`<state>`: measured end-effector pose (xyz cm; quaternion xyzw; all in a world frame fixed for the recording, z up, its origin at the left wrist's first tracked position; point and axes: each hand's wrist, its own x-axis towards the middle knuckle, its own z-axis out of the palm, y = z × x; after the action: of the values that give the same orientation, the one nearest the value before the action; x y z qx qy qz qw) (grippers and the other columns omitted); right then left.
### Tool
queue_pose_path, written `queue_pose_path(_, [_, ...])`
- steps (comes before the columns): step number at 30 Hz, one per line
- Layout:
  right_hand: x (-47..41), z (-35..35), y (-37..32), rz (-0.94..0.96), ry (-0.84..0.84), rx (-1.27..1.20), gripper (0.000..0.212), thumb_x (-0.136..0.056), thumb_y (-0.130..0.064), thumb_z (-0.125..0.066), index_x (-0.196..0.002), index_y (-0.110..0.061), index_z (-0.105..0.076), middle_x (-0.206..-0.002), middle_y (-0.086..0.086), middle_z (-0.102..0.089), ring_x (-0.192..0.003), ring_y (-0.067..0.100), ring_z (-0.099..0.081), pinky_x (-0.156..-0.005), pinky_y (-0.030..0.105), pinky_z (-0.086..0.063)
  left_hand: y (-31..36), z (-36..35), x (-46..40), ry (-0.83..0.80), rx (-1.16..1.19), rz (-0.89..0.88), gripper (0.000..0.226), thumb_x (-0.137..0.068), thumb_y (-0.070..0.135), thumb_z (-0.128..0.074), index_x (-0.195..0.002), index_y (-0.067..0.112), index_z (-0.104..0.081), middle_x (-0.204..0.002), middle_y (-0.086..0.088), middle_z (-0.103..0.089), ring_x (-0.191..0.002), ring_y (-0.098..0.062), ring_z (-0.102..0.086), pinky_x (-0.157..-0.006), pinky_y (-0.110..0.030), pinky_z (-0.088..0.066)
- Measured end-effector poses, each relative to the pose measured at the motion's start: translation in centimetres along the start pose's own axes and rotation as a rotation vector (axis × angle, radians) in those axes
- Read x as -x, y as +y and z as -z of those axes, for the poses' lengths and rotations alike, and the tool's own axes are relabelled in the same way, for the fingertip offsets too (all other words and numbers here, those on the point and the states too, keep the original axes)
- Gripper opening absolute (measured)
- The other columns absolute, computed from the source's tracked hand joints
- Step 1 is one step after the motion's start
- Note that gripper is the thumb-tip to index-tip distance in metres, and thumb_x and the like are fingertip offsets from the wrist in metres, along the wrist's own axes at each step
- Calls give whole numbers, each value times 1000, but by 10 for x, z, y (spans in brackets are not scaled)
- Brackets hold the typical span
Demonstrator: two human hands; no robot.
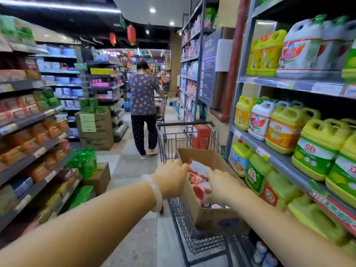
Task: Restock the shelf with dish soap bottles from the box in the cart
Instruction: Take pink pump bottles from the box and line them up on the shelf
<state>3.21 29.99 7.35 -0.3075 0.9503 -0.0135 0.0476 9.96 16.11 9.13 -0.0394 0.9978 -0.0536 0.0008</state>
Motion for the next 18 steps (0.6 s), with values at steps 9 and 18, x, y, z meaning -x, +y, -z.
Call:
queue_pose_path(9, [-147,-15,23,-46,-81,-32,50,-81,-28,-69,-123,-13,-47,-127,8,-52,-120,33,-49,-90,39,-44,-51,-35,-137,-76,26,-25,63,-81,31,-68,-134,12,-38,-128,-10,-45,-118,-29,-46,-96,-39,-43])
queue_pose_path(18, [-278,-32,72,-149,-154,-29,66,-77,-42,-72,-126,-10,-40,-129,12,-48,-121,33,-48,-95,41,-42,-86,-68,-283,-105,38,-123,51,-81,33,-66,-123,14,-44,-118,-8,-48,-111,-28,-49,-91,-40,-47])
